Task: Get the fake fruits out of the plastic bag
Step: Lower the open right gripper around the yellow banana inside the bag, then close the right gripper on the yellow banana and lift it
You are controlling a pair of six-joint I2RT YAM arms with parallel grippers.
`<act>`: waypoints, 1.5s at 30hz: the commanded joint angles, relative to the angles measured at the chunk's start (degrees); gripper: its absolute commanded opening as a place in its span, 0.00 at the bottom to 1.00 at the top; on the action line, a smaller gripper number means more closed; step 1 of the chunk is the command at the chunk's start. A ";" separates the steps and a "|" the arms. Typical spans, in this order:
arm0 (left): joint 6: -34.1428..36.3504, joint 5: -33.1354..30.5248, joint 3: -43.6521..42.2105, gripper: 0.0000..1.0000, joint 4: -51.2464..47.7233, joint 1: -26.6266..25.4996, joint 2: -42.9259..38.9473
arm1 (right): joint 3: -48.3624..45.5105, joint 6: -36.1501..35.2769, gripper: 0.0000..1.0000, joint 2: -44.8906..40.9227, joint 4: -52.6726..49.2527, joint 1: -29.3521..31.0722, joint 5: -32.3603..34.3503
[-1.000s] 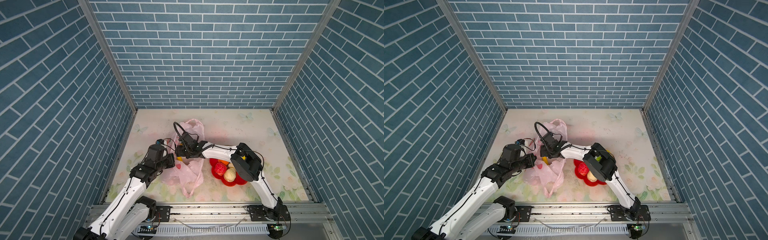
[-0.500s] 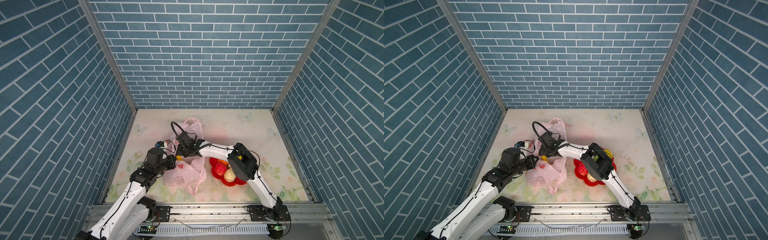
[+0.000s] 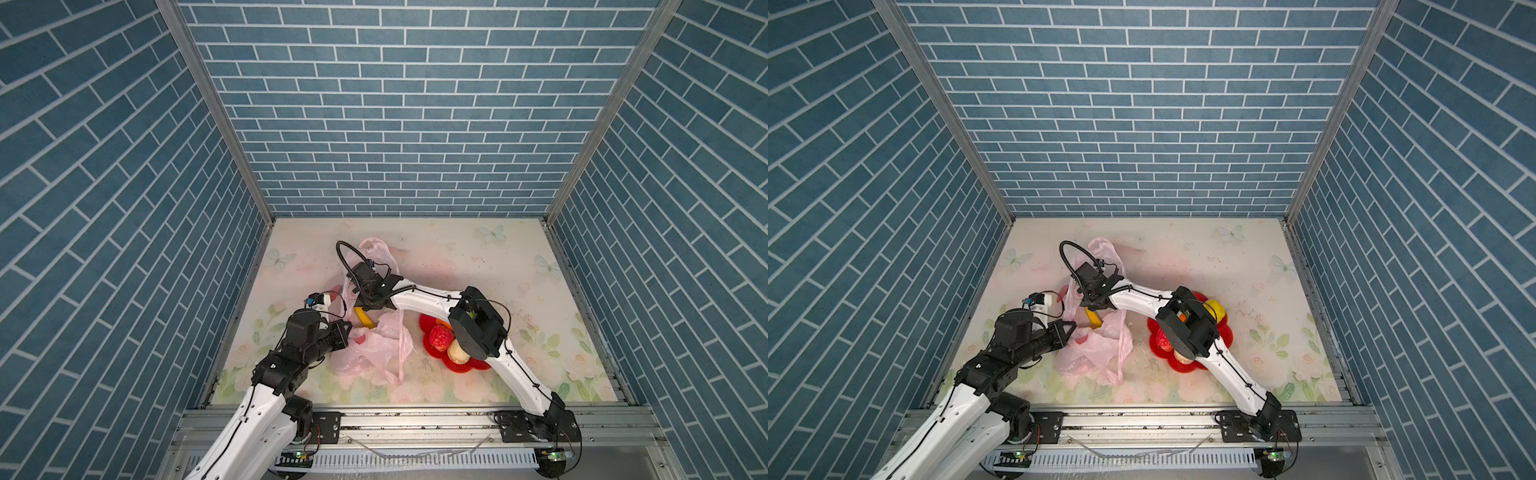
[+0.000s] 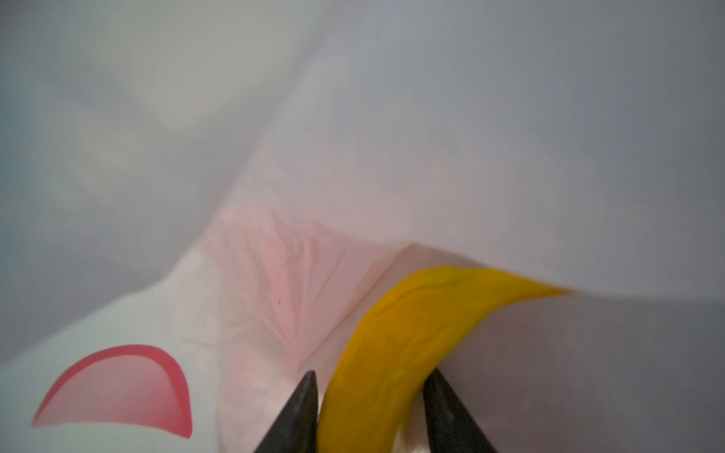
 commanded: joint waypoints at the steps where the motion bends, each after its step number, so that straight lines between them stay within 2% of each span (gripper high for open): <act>1: -0.40 -1.76 -1.77 0.00 -3.95 -0.22 -0.57 | 0.12 1.92 0.39 3.13 -6.17 -0.03 2.76; 11: -0.27 -12.87 -0.66 0.00 -13.10 -0.18 1.46 | -3.96 -0.83 0.23 0.44 -0.47 -0.55 0.73; 18: 0.15 -13.52 0.19 0.00 -10.16 -0.82 6.53 | -8.46 -3.27 0.17 -2.26 6.99 -1.49 -2.95; 27: -0.57 -13.26 0.90 0.00 -7.17 -1.22 6.67 | -11.78 -5.86 0.14 -6.42 12.89 -2.66 -7.34; 45: 1.27 -15.09 6.71 0.00 -4.17 -1.20 8.01 | -13.29 -4.28 0.13 -14.86 19.33 -3.19 -16.28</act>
